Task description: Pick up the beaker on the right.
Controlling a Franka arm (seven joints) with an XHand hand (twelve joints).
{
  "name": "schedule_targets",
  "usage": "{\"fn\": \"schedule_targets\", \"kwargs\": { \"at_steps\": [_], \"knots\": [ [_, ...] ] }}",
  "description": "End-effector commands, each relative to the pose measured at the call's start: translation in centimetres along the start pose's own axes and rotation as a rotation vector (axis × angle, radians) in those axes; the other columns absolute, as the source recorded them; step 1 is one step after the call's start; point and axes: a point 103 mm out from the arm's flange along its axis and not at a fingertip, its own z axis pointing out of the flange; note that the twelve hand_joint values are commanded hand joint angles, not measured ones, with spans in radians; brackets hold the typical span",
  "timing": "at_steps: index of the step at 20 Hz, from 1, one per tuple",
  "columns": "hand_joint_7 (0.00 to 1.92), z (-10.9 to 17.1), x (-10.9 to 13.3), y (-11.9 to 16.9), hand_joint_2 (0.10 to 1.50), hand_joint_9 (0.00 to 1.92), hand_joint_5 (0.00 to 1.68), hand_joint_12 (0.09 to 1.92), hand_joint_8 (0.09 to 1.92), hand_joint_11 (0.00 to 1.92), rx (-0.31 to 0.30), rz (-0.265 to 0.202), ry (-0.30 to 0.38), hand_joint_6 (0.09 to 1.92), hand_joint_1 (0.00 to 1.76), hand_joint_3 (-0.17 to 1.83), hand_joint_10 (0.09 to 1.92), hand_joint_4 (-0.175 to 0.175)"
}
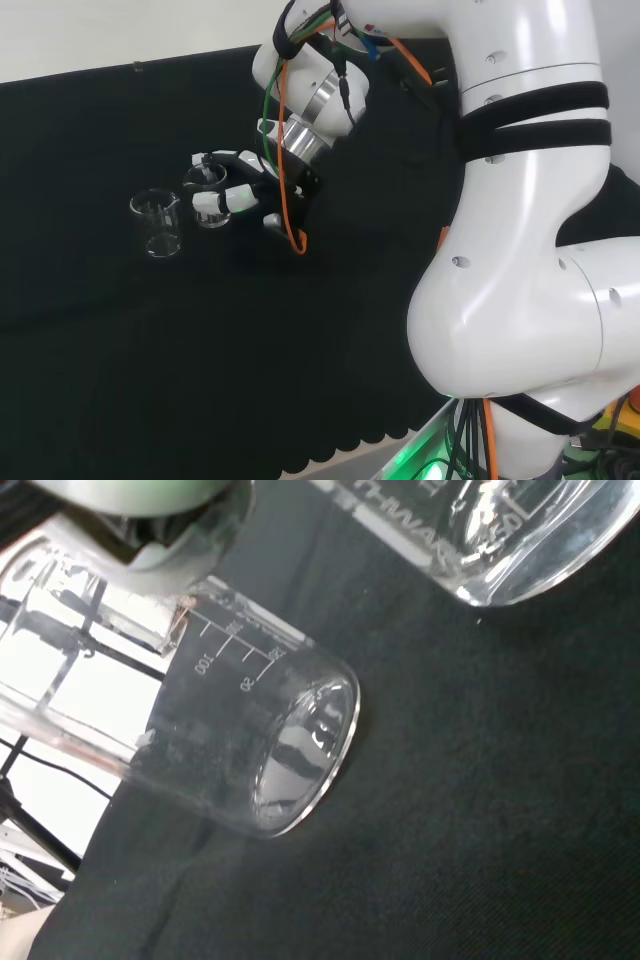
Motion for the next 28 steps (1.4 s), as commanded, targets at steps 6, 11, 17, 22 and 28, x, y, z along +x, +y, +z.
{"fn": "schedule_targets", "kwargs": {
  "at_steps": [6, 11, 17, 22, 28],
  "knots": [
    [0.54, -0.9, -0.3, -0.4, 0.53, 0.57, 0.65, 1.34, 0.53, 0.1, -0.057, 0.014, -0.005, 0.76, 1.01, 0.66, 0.54, -0.023],
    [0.55, 0.4, 0.5, 0.5, 0.52, 0.58, 0.62, 1.34, 0.53, 0.11, -0.054, 0.018, -0.02, 0.89, 1.04, 0.67, 0.54, -0.025],
    [0.53, 0.4, 0.3, 0.4, 0.49, 0.57, 0.5, 1.33, 0.53, 0.11, -0.019, -0.004, -0.038, 0.89, 1.05, 0.71, 0.54, -0.035],
    [0.5, 0.1, 0.5, 0.4, 0.45, 0.54, 0.4, 1.34, 0.55, 0.09, -0.035, -0.004, -0.01, 0.83, 1.05, 0.75, 0.55, -0.04],
    [0.5, 0.0, 0.4, 0.3, 0.44, 0.55, 0.41, 1.34, 0.57, 0.1, -0.041, 0.0, 0.021, 0.8, 1.04, 0.75, 0.57, -0.037]
  ]
}}
